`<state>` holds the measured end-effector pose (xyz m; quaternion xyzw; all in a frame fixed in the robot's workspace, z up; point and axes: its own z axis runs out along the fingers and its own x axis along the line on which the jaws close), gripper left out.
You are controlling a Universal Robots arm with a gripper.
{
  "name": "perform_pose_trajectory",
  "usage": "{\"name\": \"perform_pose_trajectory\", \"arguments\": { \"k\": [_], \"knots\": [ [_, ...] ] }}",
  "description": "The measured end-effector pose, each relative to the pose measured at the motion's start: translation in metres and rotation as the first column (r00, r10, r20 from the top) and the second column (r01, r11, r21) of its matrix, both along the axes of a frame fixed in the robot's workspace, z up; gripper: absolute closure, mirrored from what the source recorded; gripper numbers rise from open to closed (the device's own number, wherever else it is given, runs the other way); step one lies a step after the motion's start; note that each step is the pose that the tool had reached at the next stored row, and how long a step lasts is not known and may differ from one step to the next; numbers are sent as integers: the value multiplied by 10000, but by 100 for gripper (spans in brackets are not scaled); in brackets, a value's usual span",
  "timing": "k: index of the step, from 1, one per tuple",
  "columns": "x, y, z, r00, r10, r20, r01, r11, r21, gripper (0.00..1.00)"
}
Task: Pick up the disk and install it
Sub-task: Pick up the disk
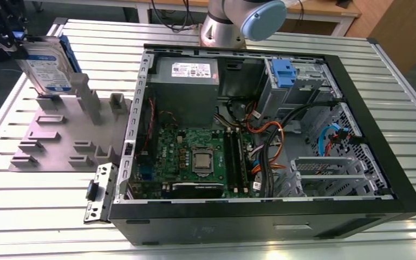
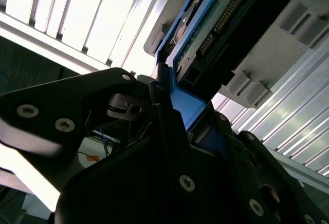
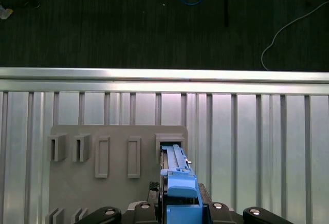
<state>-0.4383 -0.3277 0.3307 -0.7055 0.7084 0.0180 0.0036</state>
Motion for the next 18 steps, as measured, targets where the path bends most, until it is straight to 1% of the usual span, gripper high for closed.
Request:
{"name": "perform_pose_trajectory", "arguments": {
  "k": [8,18],
  "knots": [
    [0,0,31,10000,0,-1,0,10000,-1,64],
    [0,0,89,10000,0,0,0,10000,0,64]
  ]
}}
